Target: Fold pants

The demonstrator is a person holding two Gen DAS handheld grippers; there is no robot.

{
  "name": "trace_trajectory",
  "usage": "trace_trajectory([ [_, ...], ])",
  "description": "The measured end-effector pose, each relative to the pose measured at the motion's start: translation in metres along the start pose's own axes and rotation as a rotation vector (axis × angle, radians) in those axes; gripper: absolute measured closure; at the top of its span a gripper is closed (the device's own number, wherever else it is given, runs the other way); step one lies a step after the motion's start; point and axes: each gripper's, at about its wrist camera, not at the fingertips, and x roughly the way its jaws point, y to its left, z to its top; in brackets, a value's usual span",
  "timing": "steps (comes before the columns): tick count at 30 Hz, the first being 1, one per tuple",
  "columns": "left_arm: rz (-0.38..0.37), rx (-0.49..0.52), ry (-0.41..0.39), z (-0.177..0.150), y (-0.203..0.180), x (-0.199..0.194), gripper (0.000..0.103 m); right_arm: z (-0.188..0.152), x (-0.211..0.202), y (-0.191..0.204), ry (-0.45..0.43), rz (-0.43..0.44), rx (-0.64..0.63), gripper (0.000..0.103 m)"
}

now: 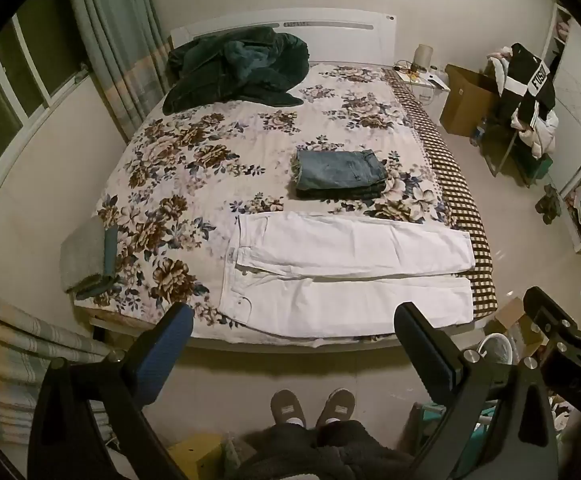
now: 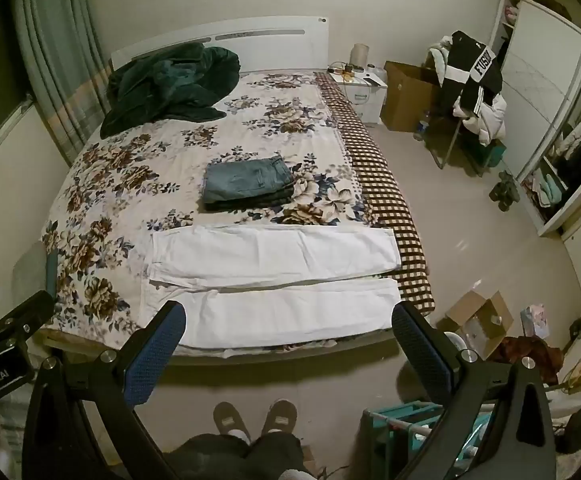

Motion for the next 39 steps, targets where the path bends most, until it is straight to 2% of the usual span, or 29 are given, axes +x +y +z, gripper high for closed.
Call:
trace_trajectory([
  [39,0.003,0.000,-0.021,0.010,0.003,-0.009,0.000,0.000,-0.009,0.006,-0.014,-0.001,-0.028,0.000],
])
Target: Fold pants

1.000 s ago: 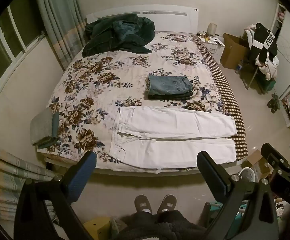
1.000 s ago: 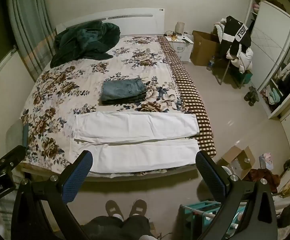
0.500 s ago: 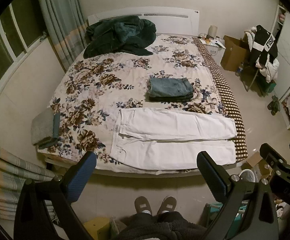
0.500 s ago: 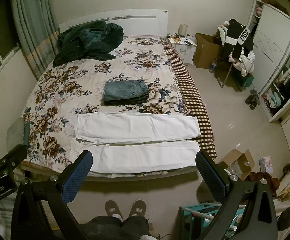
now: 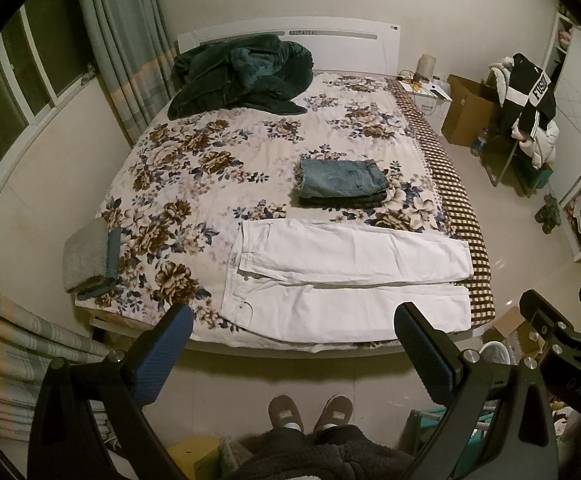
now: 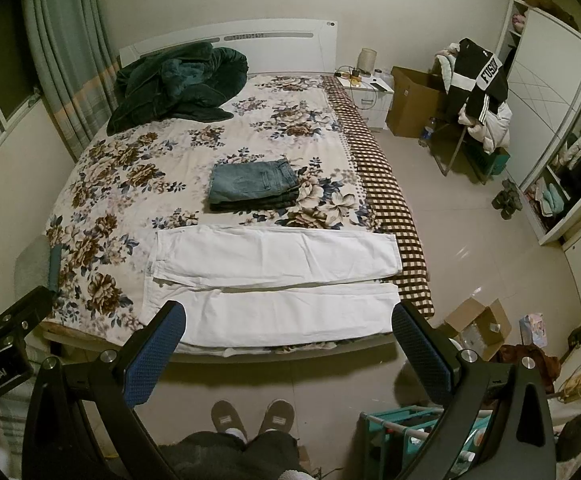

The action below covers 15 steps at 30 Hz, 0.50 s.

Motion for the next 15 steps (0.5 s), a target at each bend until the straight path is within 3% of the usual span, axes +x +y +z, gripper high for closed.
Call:
trace_trajectory([
  [15,-0.001,-0.004,-0.006,0.0086,0.0019,-0.0073,0.000,0.0007,-0.0005,-0.0014,-0.001,0.003,0.005,0.000],
])
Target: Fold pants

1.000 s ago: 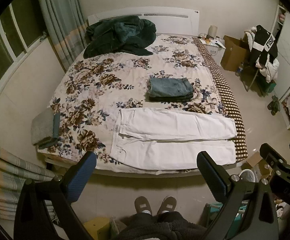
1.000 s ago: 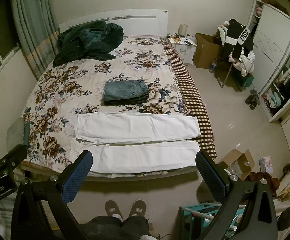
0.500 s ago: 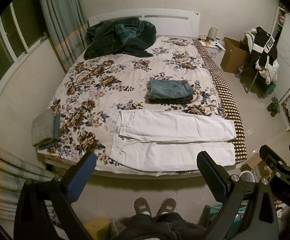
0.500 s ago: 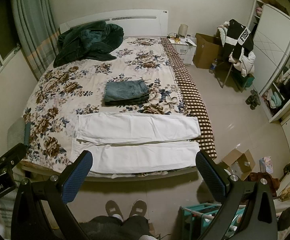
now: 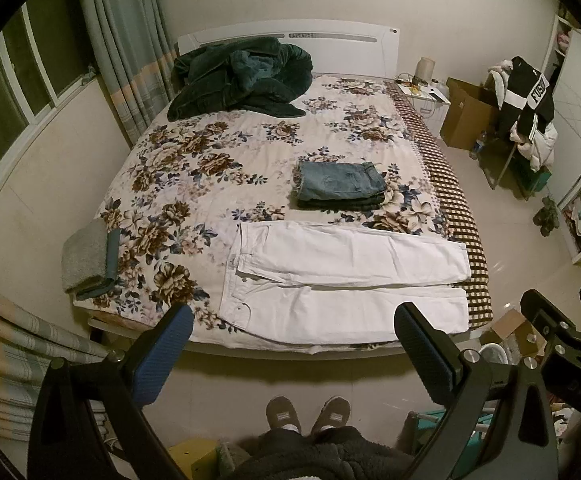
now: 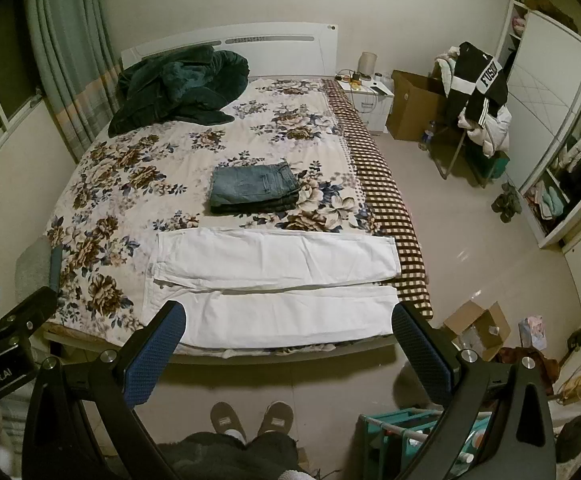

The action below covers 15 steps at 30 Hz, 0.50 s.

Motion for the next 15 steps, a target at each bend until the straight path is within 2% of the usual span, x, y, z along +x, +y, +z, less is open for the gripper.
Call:
trace_trajectory([
  [15,-0.002,-0.001,-0.006,0.0007,0.0020,-0.0011,0.000,0.0065,-0.0051,0.0034,0.001,0.004,0.002,0.000],
])
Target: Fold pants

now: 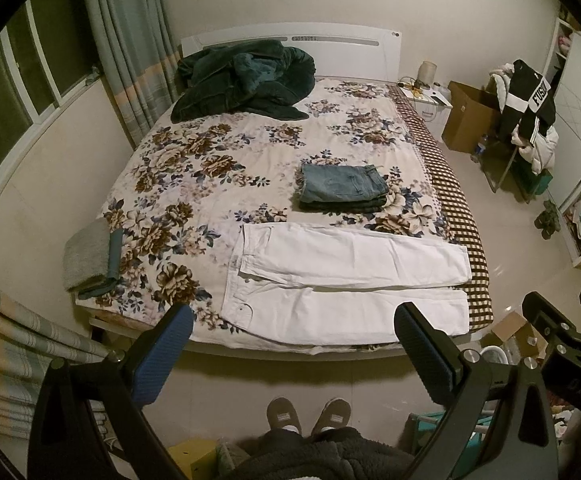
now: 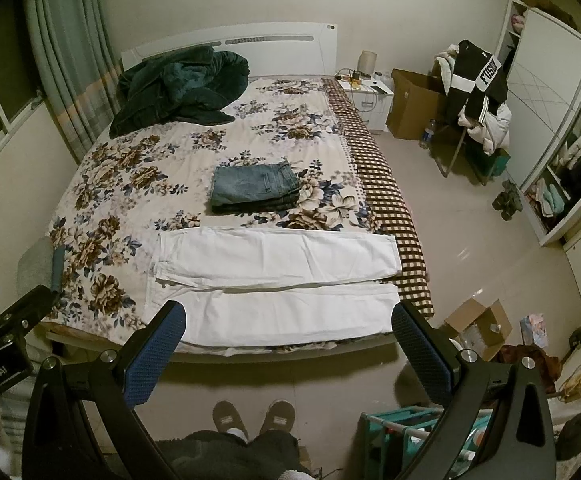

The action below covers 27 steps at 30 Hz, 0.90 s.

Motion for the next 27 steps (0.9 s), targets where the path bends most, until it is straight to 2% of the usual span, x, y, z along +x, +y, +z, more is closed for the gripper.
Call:
trace_trajectory([
  [16,-0.003,-0.002,-0.004,-0.003,0.002,0.000,0.000,-0.001,-0.002,0.002,0.003,0.008,-0.005,0.000],
  [19,0.001,-0.008,0.002,0.008,-0.006,-0.009,0.000,0.004,-0.007,0.007,0.010,0.016,-0.009,0.000],
  [24,0.014,-0.011,0.009,0.015,-0.015,-0.006,0.000,0.009,0.005,0.001,0.029,0.032,-0.009,0.000],
  [27,0.047,-0.021,-0.005,0.018,-0.019,0.011,0.000,0.013,0.023,-0.009,0.034,0.033,0.001,0.000],
])
